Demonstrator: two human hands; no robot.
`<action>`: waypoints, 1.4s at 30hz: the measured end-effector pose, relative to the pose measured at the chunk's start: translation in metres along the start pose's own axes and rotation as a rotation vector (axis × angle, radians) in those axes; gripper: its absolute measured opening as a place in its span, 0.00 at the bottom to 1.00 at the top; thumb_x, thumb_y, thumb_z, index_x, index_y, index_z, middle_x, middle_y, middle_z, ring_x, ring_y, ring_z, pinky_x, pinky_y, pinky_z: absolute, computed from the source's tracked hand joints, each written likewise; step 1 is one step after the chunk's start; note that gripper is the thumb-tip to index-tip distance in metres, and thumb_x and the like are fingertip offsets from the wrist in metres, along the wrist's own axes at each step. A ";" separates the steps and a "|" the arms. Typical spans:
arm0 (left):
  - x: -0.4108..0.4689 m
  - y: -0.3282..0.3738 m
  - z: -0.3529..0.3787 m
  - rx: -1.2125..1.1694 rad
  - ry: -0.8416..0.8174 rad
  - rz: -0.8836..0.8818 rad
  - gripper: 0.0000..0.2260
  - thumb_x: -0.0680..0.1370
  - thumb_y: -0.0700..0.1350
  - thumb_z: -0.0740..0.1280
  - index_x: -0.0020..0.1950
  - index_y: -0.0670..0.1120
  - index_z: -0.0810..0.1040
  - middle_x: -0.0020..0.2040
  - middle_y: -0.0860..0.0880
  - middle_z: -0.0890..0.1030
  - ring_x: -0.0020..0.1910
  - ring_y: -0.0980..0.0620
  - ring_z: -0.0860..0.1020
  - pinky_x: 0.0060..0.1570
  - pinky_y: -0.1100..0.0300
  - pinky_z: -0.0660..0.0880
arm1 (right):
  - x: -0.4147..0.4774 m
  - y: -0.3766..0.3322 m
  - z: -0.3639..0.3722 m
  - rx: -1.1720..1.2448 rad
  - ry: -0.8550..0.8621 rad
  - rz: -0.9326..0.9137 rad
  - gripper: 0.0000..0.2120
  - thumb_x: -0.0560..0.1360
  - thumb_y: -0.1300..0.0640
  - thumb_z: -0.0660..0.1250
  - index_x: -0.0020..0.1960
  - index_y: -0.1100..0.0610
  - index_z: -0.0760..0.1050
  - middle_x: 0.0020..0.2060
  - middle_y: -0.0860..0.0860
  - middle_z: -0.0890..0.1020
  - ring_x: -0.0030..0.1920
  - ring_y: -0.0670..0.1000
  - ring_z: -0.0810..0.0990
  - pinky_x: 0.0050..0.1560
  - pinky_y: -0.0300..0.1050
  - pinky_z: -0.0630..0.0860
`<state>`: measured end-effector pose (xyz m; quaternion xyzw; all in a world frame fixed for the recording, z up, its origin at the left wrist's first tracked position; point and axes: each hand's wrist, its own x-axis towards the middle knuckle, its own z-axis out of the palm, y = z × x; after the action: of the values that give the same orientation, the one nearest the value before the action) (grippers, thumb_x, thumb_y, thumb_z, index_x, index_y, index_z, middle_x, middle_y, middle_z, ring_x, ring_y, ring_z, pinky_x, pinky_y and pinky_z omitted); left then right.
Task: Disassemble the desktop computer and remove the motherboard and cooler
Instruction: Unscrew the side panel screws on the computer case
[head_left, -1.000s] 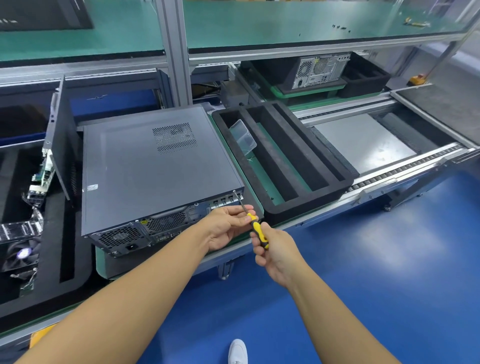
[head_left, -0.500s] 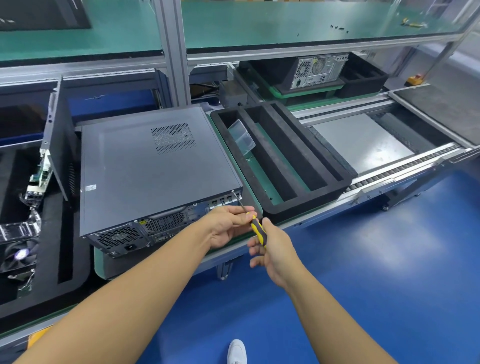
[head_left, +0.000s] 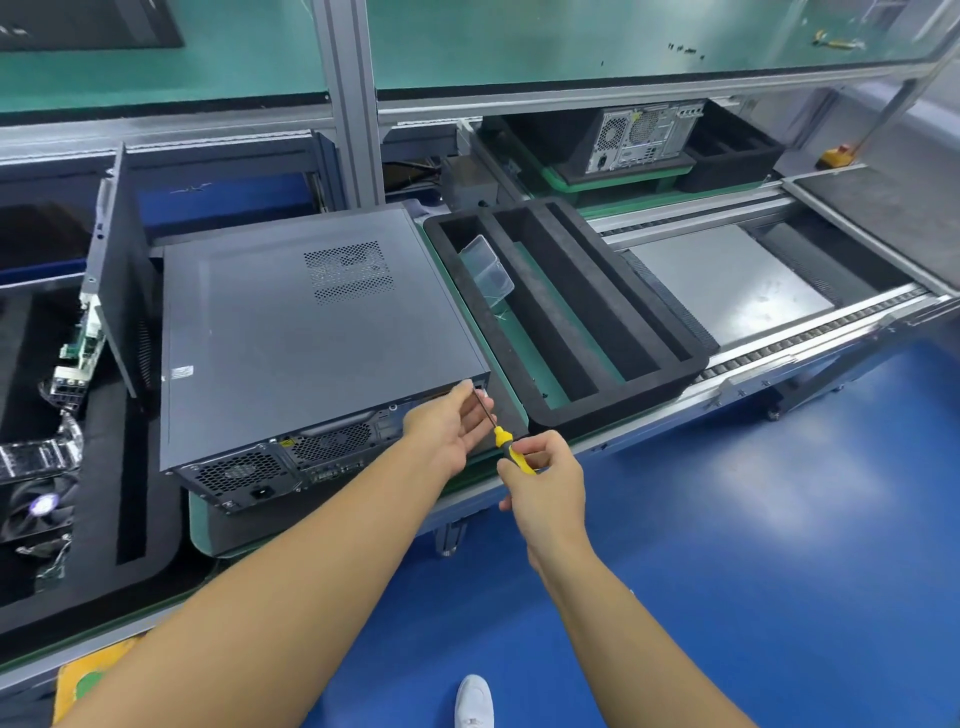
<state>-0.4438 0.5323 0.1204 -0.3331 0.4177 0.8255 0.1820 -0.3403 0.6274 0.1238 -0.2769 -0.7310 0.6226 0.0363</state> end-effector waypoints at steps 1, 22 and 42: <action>0.000 -0.001 0.001 -0.015 0.022 -0.002 0.06 0.78 0.39 0.70 0.52 0.38 0.80 0.41 0.42 0.86 0.36 0.48 0.85 0.31 0.56 0.81 | 0.000 0.000 0.001 0.000 0.005 -0.009 0.09 0.74 0.64 0.70 0.45 0.51 0.75 0.39 0.46 0.80 0.26 0.45 0.78 0.29 0.37 0.76; -0.008 -0.004 0.044 -0.354 0.239 -0.105 0.06 0.78 0.39 0.68 0.54 0.39 0.79 0.41 0.47 0.80 0.33 0.54 0.79 0.50 0.59 0.82 | 0.005 0.009 -0.010 -0.036 -0.069 -0.073 0.09 0.74 0.65 0.69 0.40 0.55 0.74 0.38 0.52 0.79 0.37 0.49 0.75 0.31 0.45 0.81; -0.011 -0.005 0.066 -0.396 0.365 -0.181 0.03 0.76 0.44 0.63 0.46 0.46 0.75 0.38 0.53 0.77 0.33 0.57 0.71 0.30 0.65 0.64 | 0.027 0.018 -0.041 -0.045 -0.167 -0.078 0.09 0.74 0.63 0.70 0.40 0.52 0.73 0.37 0.48 0.79 0.32 0.45 0.74 0.32 0.49 0.81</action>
<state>-0.4593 0.5883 0.1529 -0.5410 0.2428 0.7979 0.1080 -0.3407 0.6775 0.1087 -0.1960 -0.7556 0.6250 -0.0069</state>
